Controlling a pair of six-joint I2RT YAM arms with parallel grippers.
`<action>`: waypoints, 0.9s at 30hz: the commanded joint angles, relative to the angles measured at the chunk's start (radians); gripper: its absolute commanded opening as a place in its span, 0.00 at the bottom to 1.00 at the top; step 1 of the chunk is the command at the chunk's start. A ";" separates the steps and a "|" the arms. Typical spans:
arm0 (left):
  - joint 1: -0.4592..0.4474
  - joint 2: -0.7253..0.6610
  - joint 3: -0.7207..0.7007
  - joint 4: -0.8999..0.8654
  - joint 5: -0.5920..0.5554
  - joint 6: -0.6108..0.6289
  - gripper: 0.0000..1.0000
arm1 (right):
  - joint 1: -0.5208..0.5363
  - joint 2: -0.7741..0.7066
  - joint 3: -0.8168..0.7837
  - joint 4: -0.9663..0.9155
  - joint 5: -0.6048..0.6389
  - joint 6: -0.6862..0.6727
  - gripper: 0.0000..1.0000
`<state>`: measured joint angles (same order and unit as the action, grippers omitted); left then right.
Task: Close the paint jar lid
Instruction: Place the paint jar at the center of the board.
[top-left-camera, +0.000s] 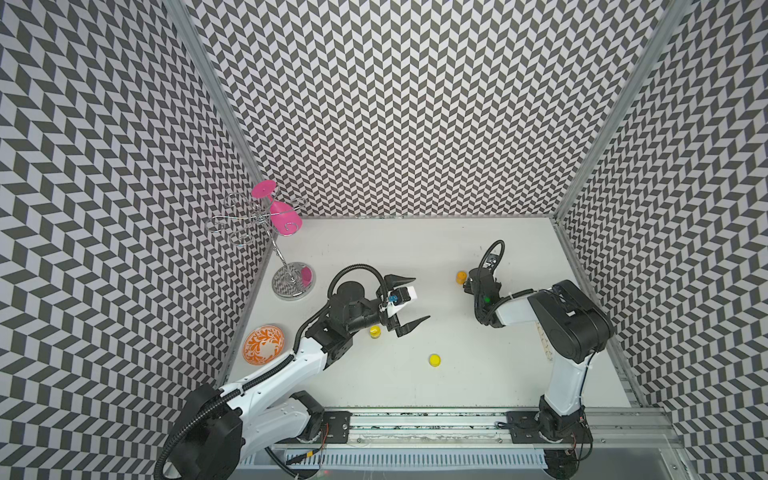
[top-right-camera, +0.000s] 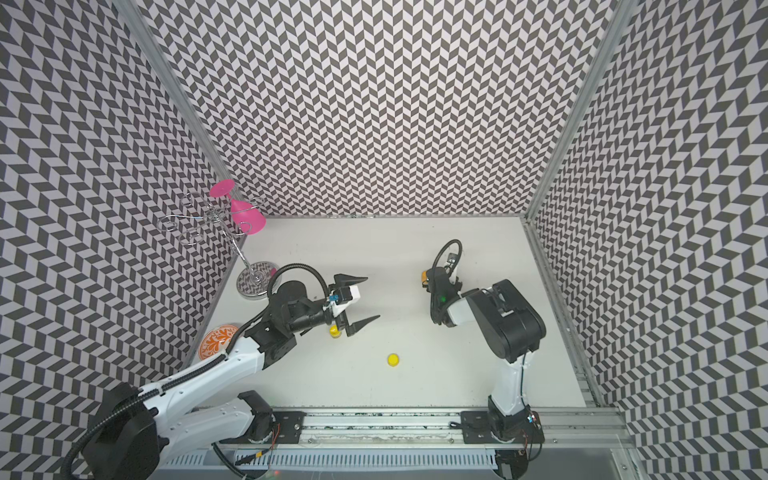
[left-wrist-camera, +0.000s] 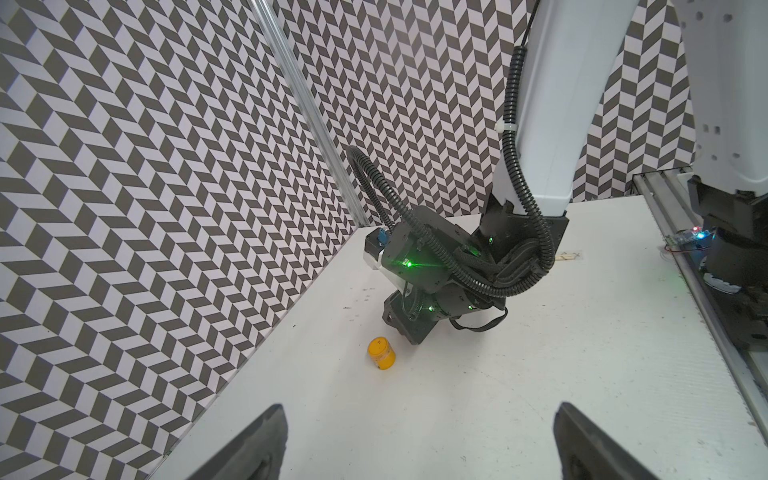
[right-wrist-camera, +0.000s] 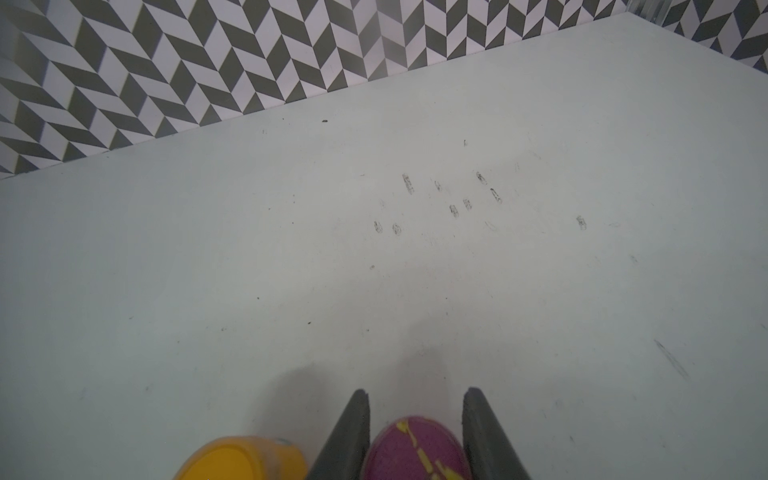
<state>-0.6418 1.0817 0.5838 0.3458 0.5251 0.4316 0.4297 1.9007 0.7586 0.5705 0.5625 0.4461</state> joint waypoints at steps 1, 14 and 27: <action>-0.006 -0.002 0.022 0.008 0.008 -0.001 1.00 | 0.006 0.023 0.011 -0.003 0.010 0.017 0.00; -0.006 -0.003 0.018 0.014 0.022 -0.001 1.00 | 0.004 0.038 0.050 -0.064 0.021 0.027 0.05; -0.006 -0.005 0.017 0.018 0.030 0.002 1.00 | 0.001 0.026 0.033 -0.056 0.026 0.052 0.35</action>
<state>-0.6418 1.0817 0.5838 0.3470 0.5365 0.4286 0.4297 1.9148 0.8009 0.5209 0.5743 0.4770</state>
